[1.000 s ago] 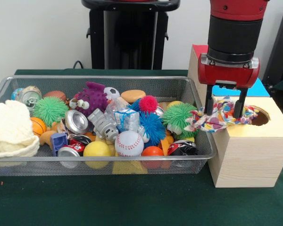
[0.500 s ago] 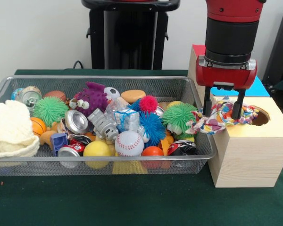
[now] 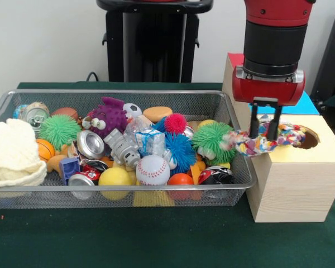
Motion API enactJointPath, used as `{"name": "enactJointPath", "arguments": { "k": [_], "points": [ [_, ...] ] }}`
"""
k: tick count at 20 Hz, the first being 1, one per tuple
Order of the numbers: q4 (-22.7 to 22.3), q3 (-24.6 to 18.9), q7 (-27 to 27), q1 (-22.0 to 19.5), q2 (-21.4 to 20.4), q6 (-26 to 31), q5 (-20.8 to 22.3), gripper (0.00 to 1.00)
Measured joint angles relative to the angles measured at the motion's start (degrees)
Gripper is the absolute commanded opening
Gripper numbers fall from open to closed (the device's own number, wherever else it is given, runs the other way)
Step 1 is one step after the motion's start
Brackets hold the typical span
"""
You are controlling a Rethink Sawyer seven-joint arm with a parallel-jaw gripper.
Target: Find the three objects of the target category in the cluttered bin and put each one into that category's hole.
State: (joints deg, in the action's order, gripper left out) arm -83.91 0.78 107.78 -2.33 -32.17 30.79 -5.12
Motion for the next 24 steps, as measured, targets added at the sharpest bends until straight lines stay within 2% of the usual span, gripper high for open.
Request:
{"name": "enactJointPath", "arguments": {
  "k": [16,21,23,24],
  "points": [
    [1.22,0.66,0.0,0.82,0.28,0.82,0.51,0.0],
    [6.82,3.34,0.0,4.39,1.28,8.35,3.26,0.0],
    [12.13,5.51,0.0,7.82,2.05,16.45,5.37,0.0],
    [13.34,5.93,0.0,8.61,2.18,18.33,5.77,0.0]
  ]
}}
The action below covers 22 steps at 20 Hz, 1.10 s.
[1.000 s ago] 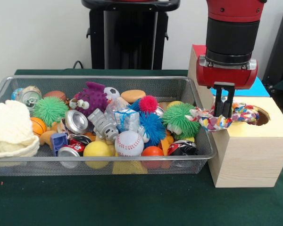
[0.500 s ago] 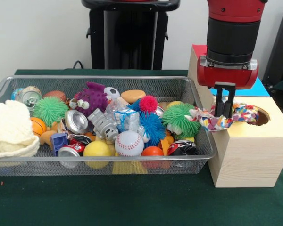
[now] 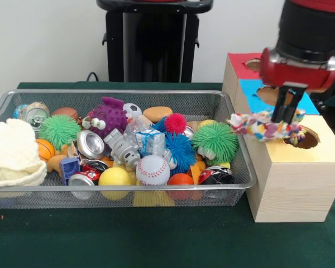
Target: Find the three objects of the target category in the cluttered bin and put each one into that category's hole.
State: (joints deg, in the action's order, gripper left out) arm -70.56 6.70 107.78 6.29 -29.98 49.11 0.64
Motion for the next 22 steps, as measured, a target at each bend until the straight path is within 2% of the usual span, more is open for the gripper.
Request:
{"name": "enactJointPath", "arguments": {
  "k": [6,8,11,17,22],
  "points": [
    [6.41,1.74,0.0,3.97,0.19,8.48,1.54,0.0],
    [8.5,2.0,0.0,5.14,0.13,9.27,1.71,0.0],
    [9.33,2.01,0.0,5.66,0.01,8.86,1.75,0.0],
    [9.3,2.01,0.0,5.28,0.06,2.86,1.81,0.0],
    [7.99,1.99,0.0,3.71,0.11,-4.46,1.8,0.0]
  ]
}}
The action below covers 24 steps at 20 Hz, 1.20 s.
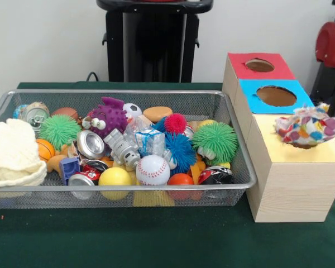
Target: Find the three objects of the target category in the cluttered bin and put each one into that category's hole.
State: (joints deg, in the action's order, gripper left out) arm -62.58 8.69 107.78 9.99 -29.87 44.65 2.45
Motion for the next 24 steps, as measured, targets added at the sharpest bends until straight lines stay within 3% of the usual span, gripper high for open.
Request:
{"name": "enactJointPath", "arguments": {
  "k": [4,24],
  "points": [
    [-1.79,0.0,0.0,-1.61,0.11,-4.06,-0.01,0.0],
    [-12.35,-0.11,0.0,-2.32,-1.1,-9.0,0.0,0.0]
  ]
}}
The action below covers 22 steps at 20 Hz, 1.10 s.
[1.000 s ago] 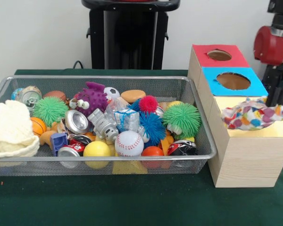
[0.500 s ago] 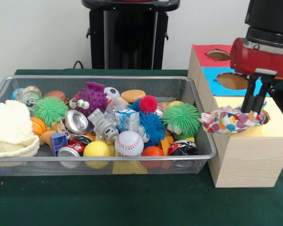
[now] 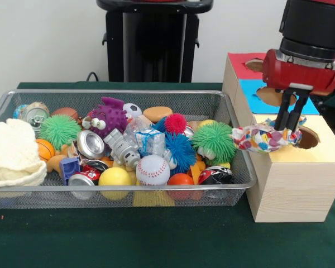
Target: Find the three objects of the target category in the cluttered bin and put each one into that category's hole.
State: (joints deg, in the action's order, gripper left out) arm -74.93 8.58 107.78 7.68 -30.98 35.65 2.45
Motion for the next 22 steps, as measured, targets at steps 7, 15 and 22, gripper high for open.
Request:
{"name": "enactJointPath", "arguments": {
  "k": [7,15,22],
  "points": [
    [-1.73,1.03,0.0,2.16,-0.46,-0.01,0.0,0.0],
    [-1.72,2.75,0.0,4.93,-0.72,-0.9,0.0,0.0],
    [-1.72,3.57,0.0,6.19,-0.52,-2.11,0.08,0.0]
  ]
}}
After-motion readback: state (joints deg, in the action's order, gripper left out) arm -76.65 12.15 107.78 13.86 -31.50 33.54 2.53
